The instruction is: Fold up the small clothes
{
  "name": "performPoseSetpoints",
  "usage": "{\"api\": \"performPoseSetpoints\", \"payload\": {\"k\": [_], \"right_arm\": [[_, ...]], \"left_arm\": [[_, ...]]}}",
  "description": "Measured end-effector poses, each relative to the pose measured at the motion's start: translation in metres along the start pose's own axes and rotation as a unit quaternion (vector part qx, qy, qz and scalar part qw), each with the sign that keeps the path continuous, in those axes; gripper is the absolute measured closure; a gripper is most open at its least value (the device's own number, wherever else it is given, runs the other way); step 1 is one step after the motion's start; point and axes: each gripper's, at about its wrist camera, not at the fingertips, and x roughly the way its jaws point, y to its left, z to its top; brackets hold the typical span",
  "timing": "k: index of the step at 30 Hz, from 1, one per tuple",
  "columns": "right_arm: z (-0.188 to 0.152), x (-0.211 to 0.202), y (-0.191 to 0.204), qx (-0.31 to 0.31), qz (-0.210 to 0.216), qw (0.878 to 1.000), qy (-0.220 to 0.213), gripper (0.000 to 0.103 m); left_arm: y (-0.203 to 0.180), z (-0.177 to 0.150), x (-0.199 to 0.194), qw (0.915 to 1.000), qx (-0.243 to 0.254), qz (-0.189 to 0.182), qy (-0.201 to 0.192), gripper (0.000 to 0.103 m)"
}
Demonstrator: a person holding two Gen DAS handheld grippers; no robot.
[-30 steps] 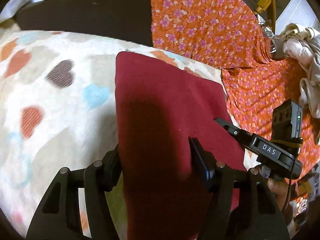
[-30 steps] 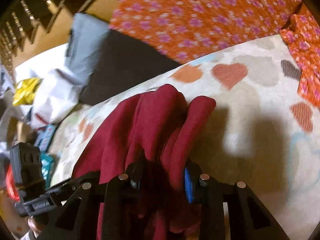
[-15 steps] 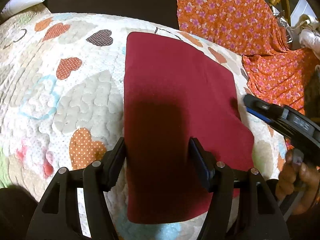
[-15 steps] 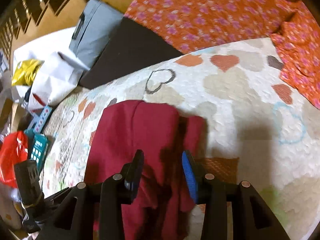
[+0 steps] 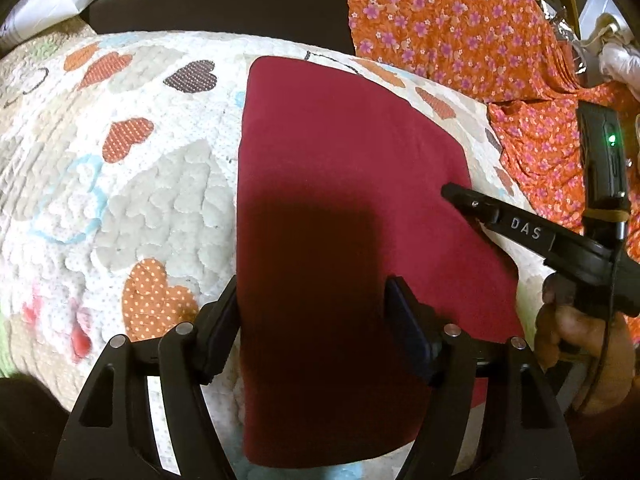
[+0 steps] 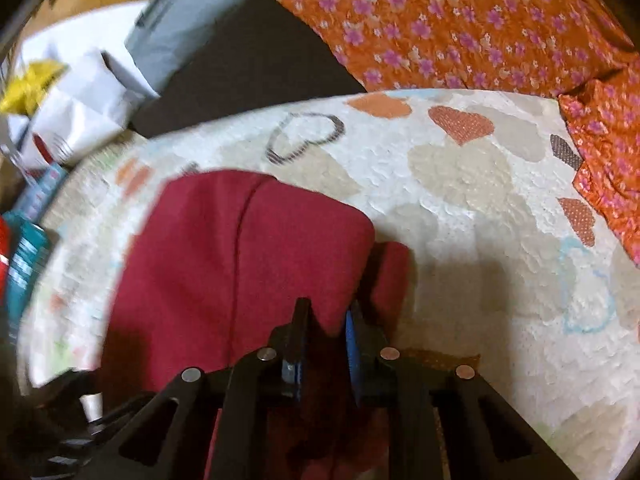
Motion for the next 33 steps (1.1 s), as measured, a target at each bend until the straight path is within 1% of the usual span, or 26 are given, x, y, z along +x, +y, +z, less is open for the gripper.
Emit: {"api": "performPoseSetpoints", "payload": {"k": [3,4,5,6,7,8,10,11,12,14,15,16,19,21,22,23,25,27,30,33], "right_arm": [[0.002,-0.016,-0.005,0.017,0.006,1.000,-0.008,0.087],[0.003,-0.026,-0.006,0.025,0.001,1.000,-0.011,0.087],[0.003,-0.044,-0.006,0.029,0.002,0.999,-0.028,0.087],[0.002,-0.053,-0.002,0.027,0.009,0.999,-0.040,0.087],[0.001,-0.068,0.004,0.016,0.027,0.998,-0.053,0.087],[-0.002,-0.074,0.011,0.005,0.038,0.998,-0.054,0.086],[-0.009,-0.075,0.027,-0.017,0.061,0.997,-0.041,0.086],[-0.016,-0.069,0.036,-0.029,0.060,0.997,-0.028,0.086],[-0.021,-0.062,0.040,-0.035,0.049,0.998,-0.020,0.086],[-0.036,-0.037,0.043,-0.050,0.003,0.999,0.015,0.086],[-0.042,-0.028,0.040,-0.047,-0.001,0.999,0.020,0.086],[-0.044,-0.030,0.037,-0.033,0.006,0.999,0.010,0.086],[-0.042,-0.050,0.034,-0.009,0.024,1.000,0.005,0.083],[-0.043,-0.069,0.041,-0.020,0.026,0.999,-0.013,0.083],[-0.044,-0.078,0.045,-0.027,0.027,0.999,-0.022,0.082],[-0.047,-0.088,0.049,-0.032,0.027,0.998,-0.035,0.081],[-0.051,-0.101,0.054,-0.032,0.028,0.998,-0.054,0.074],[-0.054,-0.113,0.061,-0.038,0.020,0.997,-0.069,0.058],[-0.054,-0.127,0.068,-0.049,0.014,0.995,-0.088,0.057],[-0.053,-0.136,0.067,-0.043,0.017,0.994,-0.098,0.057]], "left_arm": [[0.002,0.002,-0.005,1.0000,0.001,0.004,0.001,0.032],[0.002,0.002,-0.007,1.0000,-0.001,0.007,-0.002,0.032],[0.002,0.001,-0.009,0.9999,0.001,0.011,-0.005,0.032],[0.000,0.001,-0.011,0.9998,0.004,0.016,-0.009,0.032],[-0.002,0.000,-0.014,0.9996,0.008,0.024,-0.015,0.032],[-0.004,-0.001,-0.015,0.9994,0.010,0.028,-0.018,0.032],[-0.007,-0.003,-0.020,0.9990,0.014,0.036,-0.023,0.032],[-0.008,-0.005,-0.023,0.9987,0.017,0.039,-0.027,0.032],[-0.010,-0.007,-0.026,0.9982,0.021,0.045,-0.033,0.032],[-0.012,-0.010,-0.035,0.9962,0.031,0.062,-0.053,0.032],[-0.013,-0.012,-0.041,0.9949,0.036,0.070,-0.063,0.032],[-0.013,-0.013,-0.044,0.9942,0.039,0.072,-0.069,0.032],[-0.013,-0.015,-0.054,0.9924,0.040,0.079,-0.086,0.032],[-0.013,-0.014,-0.059,0.9923,0.036,0.076,-0.091,0.032],[-0.014,-0.015,-0.063,0.9913,0.038,0.080,-0.097,0.032],[-0.016,-0.016,-0.067,0.9904,0.043,0.084,-0.101,0.032],[-0.024,-0.018,-0.072,0.9886,0.057,0.092,-0.105,0.032],[-0.026,-0.019,-0.076,0.9873,0.064,0.097,-0.108,0.032],[-0.028,-0.020,-0.081,0.9871,0.060,0.098,-0.112,0.032],[-0.027,-0.020,-0.089,0.9858,0.051,0.099,-0.125,0.032]]}}
